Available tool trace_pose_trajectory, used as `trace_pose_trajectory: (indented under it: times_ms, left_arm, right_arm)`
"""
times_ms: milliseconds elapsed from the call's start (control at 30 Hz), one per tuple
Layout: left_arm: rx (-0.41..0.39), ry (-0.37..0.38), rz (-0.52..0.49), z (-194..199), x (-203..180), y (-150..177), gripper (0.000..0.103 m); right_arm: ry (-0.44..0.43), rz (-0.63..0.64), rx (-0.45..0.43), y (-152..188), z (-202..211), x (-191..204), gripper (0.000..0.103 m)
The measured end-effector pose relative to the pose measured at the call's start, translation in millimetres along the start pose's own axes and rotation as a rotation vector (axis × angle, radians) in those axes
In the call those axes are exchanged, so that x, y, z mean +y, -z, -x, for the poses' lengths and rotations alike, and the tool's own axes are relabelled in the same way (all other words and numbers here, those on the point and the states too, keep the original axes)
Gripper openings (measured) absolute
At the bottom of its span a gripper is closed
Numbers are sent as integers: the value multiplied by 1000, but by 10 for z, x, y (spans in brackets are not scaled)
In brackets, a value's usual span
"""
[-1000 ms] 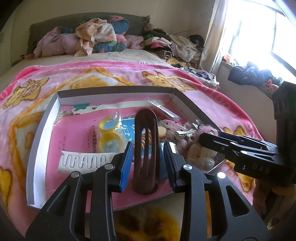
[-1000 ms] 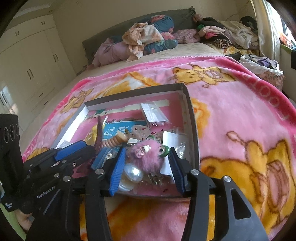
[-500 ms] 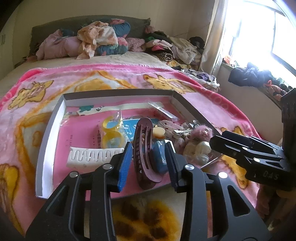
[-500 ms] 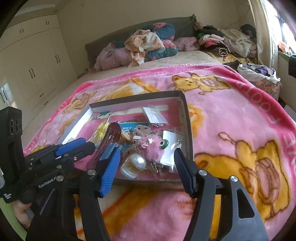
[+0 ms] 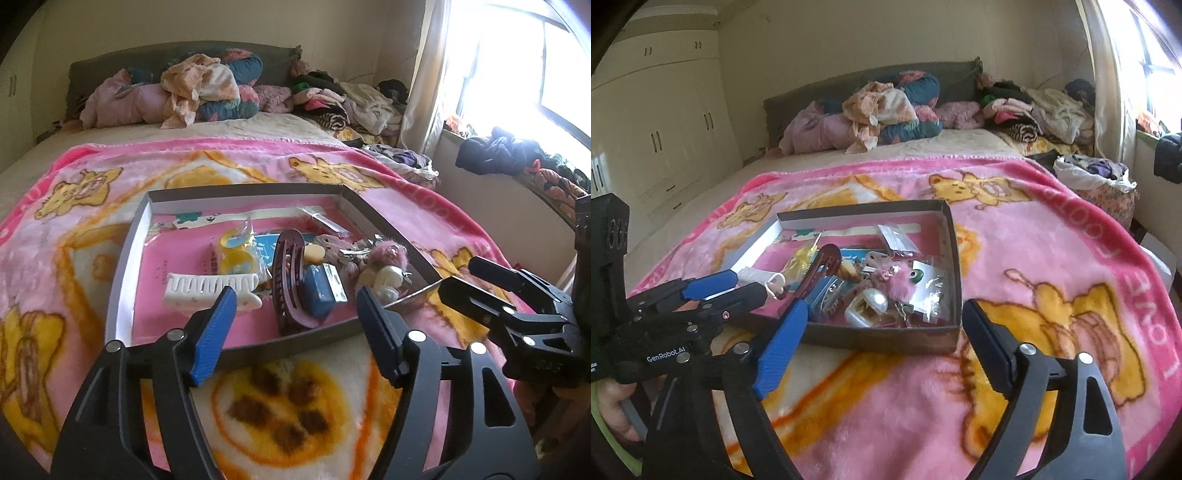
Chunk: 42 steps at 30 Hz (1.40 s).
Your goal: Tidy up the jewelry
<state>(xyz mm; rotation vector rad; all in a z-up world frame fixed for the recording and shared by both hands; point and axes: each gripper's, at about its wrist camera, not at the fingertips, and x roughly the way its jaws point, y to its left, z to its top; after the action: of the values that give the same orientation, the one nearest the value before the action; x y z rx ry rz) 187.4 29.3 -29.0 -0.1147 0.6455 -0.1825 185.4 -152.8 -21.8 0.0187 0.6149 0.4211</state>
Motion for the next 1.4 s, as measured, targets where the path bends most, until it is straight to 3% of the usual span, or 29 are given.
trace_pose_trajectory:
  times_ms: [467,533,1233,1400]
  left_arm:
    - [-59,-30,-31,322,-59,170,91]
    - [-65,-26,-31,352,-65,204,91]
    - [-138,-99,-31,520,-107,561,91]
    - [-147,-121,-40,552,-110,628,91]
  right_arm:
    - [40,-20,-94,265,326,-4,90]
    - [52,-24,-110,292,363,-9,97]
    - [112,-25,-270,764,620,31,97]
    - [117,-6,-250,865,607,56,97]
